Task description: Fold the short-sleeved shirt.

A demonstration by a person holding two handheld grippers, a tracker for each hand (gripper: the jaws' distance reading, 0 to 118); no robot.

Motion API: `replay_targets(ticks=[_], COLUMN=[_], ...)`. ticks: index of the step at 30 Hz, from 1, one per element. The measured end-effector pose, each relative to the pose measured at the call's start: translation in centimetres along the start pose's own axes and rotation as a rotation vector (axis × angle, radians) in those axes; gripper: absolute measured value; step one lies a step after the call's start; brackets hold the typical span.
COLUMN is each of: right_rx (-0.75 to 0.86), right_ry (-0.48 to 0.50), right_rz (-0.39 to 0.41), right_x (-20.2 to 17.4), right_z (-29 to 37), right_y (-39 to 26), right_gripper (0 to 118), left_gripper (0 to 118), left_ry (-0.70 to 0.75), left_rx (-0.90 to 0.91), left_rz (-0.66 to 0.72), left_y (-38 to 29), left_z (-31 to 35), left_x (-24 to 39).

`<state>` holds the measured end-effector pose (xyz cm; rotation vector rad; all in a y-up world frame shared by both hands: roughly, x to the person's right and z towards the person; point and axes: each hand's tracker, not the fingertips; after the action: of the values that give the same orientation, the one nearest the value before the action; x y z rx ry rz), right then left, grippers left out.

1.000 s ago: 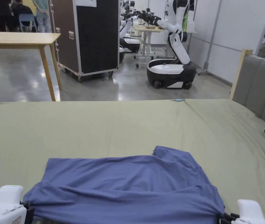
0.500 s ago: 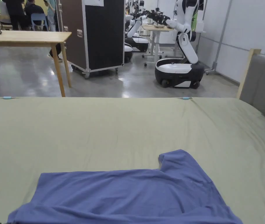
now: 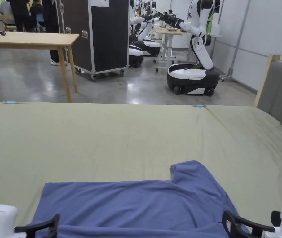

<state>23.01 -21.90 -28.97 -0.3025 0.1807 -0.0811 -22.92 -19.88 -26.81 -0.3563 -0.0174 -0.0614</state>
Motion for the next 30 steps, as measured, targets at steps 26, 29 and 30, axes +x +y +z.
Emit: replay_targets(ticks=[26,29,30], right_rx=[-0.279,-0.351,-0.37], right_ry=[-0.069,-0.13,-0.129], right_rz=[0.052,0.003,-0.018], right_x=[1.2,4.7,5.8], right_z=[-15.4,-18.6,-19.8], right_y=[-0.2,0.6,0.8], right_gripper=[1,27,76], left_gripper=[115,93,80], left_ry=[0.186,0.172,0.145], left_rx=[-0.537,-0.629,-0.602], left_rz=[0.07,-0.034,0.007], left_y=[-2.6,-3.4,-3.4], left_z=[-33.0,-33.1,-32.6], left_x=[-8.6,-6.6,-6.4])
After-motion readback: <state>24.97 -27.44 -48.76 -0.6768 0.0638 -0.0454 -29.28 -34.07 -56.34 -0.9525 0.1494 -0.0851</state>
